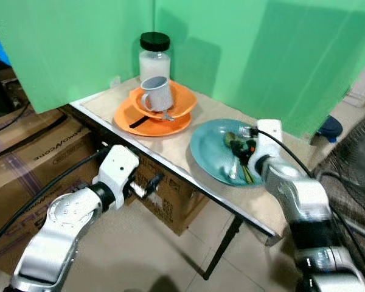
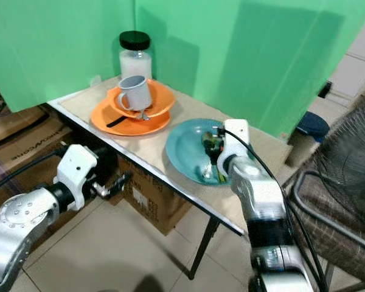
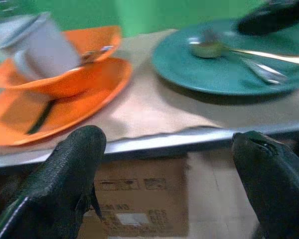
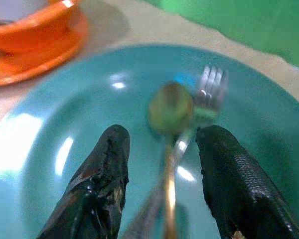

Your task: Setting the table

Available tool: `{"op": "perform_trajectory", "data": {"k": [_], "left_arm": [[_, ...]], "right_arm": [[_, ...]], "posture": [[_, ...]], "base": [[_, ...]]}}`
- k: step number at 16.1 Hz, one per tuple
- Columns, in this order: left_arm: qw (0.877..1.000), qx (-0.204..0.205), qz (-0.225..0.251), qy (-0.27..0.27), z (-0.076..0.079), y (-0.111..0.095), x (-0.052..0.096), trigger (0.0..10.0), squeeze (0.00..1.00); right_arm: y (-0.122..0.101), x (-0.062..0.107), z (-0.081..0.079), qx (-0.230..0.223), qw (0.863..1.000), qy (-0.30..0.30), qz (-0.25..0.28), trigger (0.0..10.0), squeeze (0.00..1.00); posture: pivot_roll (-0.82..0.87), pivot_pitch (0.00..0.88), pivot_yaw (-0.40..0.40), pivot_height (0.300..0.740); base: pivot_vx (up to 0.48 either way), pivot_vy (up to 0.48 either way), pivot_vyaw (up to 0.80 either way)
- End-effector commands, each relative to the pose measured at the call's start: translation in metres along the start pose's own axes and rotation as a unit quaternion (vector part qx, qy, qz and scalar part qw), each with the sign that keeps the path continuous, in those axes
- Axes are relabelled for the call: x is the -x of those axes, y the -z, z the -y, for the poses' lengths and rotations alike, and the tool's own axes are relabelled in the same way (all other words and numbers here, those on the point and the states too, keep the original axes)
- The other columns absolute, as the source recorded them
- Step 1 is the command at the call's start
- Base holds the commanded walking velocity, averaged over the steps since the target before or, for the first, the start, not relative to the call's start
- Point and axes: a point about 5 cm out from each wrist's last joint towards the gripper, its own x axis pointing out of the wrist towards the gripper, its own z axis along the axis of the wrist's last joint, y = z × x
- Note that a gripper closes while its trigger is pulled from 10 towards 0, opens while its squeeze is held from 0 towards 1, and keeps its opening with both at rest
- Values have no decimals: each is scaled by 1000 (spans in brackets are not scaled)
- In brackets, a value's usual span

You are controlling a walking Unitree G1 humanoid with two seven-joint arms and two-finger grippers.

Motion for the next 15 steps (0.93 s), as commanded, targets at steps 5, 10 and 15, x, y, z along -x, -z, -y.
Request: {"op": "perform_trajectory", "data": {"k": [5, 10, 15], "left_arm": [[997, -2, -24, 73, 8, 7, 18, 10000, 0], [994, -6, -38, 102, 16, 15, 19, 10000, 0], [994, -8, -29, 108, 20, 12, 14, 10000, 0]], "right_arm": [[-14, -10, 10, 28, 999, 12, -43, 10000, 0], [-10, -11, 13, 89, 995, -8, -46, 7922, 0], [4, -17, 13, 130, 990, -21, -58, 10000, 0]], "posture": [[148, 0, -72, 740], [129, 0, -76, 740], [127, 0, -75, 740]], "base": [[0, 0, 0], [0, 0, 0], [0, 0, 0]]}}
